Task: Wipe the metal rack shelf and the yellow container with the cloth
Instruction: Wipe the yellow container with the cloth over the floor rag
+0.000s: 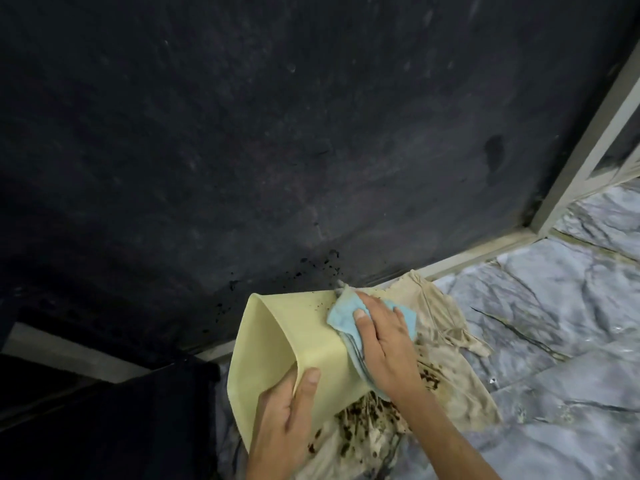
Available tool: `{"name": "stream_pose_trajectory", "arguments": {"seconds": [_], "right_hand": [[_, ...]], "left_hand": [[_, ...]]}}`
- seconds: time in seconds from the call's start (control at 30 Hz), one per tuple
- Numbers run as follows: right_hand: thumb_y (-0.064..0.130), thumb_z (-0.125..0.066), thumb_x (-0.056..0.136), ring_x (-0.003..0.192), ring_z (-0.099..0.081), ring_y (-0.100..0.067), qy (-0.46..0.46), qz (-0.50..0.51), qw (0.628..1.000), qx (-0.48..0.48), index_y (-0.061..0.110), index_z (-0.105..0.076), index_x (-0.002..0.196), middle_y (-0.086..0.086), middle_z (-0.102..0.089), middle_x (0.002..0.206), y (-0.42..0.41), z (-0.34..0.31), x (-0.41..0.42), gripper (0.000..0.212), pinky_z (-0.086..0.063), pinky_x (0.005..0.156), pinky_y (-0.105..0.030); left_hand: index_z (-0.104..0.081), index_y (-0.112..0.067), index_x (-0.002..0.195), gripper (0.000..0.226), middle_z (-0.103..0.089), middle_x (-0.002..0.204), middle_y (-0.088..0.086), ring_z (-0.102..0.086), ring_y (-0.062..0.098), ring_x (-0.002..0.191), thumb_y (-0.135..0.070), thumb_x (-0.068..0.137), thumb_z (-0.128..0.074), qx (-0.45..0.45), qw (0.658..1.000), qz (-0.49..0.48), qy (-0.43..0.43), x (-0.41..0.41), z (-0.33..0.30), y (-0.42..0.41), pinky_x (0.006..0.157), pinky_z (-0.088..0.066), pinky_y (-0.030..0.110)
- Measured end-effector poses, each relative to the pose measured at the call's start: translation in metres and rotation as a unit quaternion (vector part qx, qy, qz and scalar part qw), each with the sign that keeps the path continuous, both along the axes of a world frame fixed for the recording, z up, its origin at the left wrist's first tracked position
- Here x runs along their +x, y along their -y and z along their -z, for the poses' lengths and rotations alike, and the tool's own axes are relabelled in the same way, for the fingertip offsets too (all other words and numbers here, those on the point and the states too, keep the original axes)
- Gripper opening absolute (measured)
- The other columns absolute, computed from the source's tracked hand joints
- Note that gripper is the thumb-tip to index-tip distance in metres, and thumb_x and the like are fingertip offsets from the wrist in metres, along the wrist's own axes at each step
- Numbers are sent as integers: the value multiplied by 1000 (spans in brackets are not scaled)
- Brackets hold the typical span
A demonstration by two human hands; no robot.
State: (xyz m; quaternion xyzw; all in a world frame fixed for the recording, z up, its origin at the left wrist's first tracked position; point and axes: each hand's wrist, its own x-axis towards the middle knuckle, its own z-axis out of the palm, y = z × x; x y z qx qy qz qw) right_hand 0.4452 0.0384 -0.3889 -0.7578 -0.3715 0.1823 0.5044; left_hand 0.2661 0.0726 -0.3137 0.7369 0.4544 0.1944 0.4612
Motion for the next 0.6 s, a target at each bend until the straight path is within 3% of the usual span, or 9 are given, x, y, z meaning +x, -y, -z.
{"name": "stream_pose_trajectory", "arguments": {"seconds": [0.07, 0.17, 0.3, 0.4, 0.47, 0.53, 0.6], "right_hand": [[51, -26, 102, 143, -23, 1, -13, -40, 999, -17, 45, -39, 143, 32, -35, 143, 1, -2, -1, 43, -8, 120, -37], [49, -27, 104, 145, -16, 3, -13, -96, 995, -33, 47, -37, 143, 41, -26, 144, 3, 0, -9, 41, -5, 120, -35], [50, -25, 103, 143, -10, 9, 0, -119, 992, -39, 49, -35, 144, 39, -24, 147, 7, 1, -15, 42, -5, 121, -37], [47, -28, 104, 144, -9, 8, -1, -92, 995, -23, 44, -35, 146, 33, -27, 151, 19, 5, -20, 42, -10, 121, -41], [47, -28, 104, 146, -9, 5, 12, -87, 996, -12, 45, -35, 146, 31, -28, 153, 28, 6, -29, 42, -10, 121, -42], [48, -26, 104, 146, -8, 3, 16, -93, 995, -15, 48, -35, 145, 33, -27, 153, 33, 6, -39, 42, -8, 121, -41], [49, -24, 104, 147, -5, 3, 21, -98, 995, -19, 49, -34, 145, 35, -23, 154, 32, 4, -47, 42, -4, 120, -40]], "left_hand": [[-64, -72, 101, 25, -70, 104, -45, -61, -23, 102, -54, 92, -50, 10, 1000, -2, -13, -1, 4, 9, 78, -41, -6], [-69, -62, 99, 21, -75, 118, -26, -61, -10, 118, -54, 94, -50, -8, 1000, -13, -25, -3, 10, 15, 93, -42, 5], [-71, -67, 96, 21, -74, 108, -35, -59, -20, 114, -57, 93, -53, -58, 998, -1, -31, -12, 3, 10, 88, -42, -1], [-76, -42, 111, 36, -80, 108, -17, -72, 2, 105, -61, 85, -60, -107, 994, -23, 23, -8, -3, 5, 96, -55, 25], [-75, -35, 116, 34, -79, 112, -18, -72, 4, 109, -55, 91, -61, -120, 989, -68, 46, 0, -4, 1, 102, -54, 36], [-75, -37, 116, 29, -77, 111, -27, -69, -1, 111, -48, 97, -55, -122, 984, -117, 47, 5, -2, 0, 102, -52, 34], [-73, -48, 107, 24, -71, 108, -41, -64, -15, 105, -47, 99, -50, -117, 984, -129, 37, 4, 1, 2, 93, -47, 20]]}}
